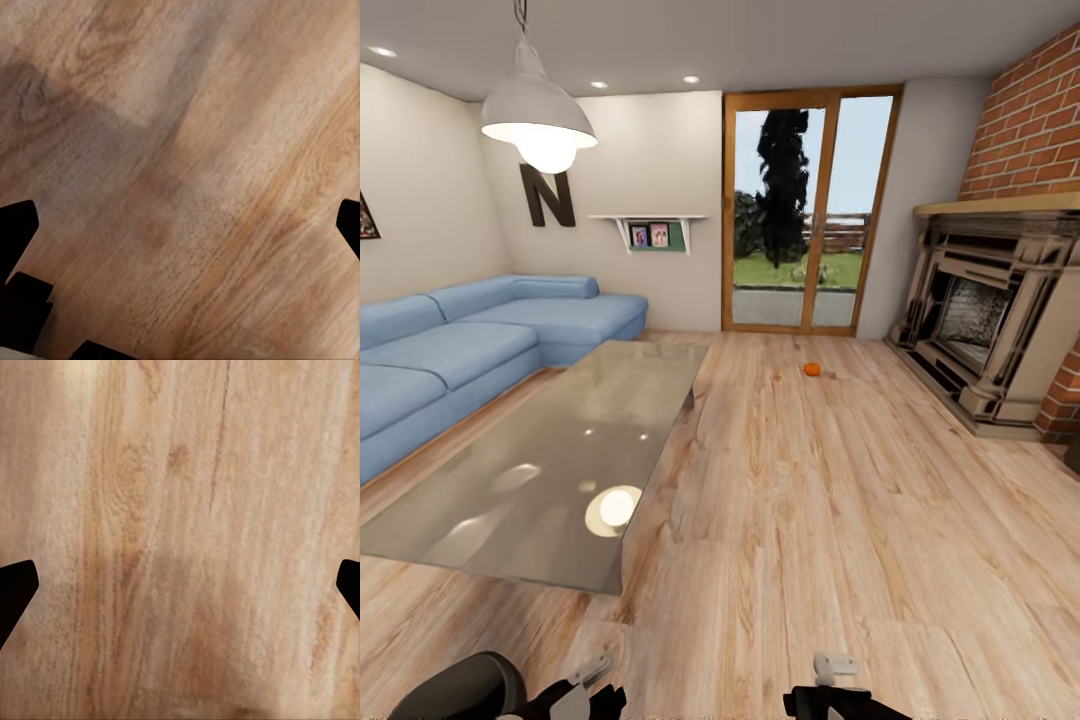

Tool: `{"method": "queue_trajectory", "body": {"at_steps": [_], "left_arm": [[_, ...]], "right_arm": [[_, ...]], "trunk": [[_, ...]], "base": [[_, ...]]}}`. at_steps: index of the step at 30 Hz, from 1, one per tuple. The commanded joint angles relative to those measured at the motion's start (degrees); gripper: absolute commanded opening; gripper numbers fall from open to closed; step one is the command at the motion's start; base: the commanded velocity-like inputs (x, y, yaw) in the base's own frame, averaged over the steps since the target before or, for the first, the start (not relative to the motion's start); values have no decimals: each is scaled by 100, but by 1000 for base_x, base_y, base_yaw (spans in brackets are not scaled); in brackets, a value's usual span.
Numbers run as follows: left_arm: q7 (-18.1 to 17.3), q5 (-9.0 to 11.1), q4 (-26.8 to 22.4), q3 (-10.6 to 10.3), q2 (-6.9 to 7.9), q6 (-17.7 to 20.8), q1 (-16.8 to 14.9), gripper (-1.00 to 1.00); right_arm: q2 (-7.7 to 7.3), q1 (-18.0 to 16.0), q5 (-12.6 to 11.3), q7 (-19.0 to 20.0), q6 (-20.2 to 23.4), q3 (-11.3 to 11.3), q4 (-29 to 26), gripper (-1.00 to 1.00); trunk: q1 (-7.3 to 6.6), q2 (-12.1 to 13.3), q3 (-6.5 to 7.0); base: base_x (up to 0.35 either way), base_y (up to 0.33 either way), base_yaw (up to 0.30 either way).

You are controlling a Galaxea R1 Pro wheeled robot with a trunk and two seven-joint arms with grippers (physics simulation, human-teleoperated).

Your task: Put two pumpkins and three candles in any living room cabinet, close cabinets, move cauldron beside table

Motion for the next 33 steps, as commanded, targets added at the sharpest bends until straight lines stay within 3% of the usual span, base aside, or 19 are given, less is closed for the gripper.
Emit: {"method": "queue_trajectory", "body": {"at_steps": [1, 33], "left_arm": [[23, 7, 2, 12, 1, 17, -4, 100], [21, 7, 8, 12, 0, 17, -7, 100]], "right_arm": [[2, -2, -58, -4, 26, 49, -6, 100], [4, -2, -58, -4, 26, 49, -6, 100]], "trunk": [[-1, -3, -15], [-1, -3, -316]], "base": [[0, 0, 0], [0, 0, 0]]}}
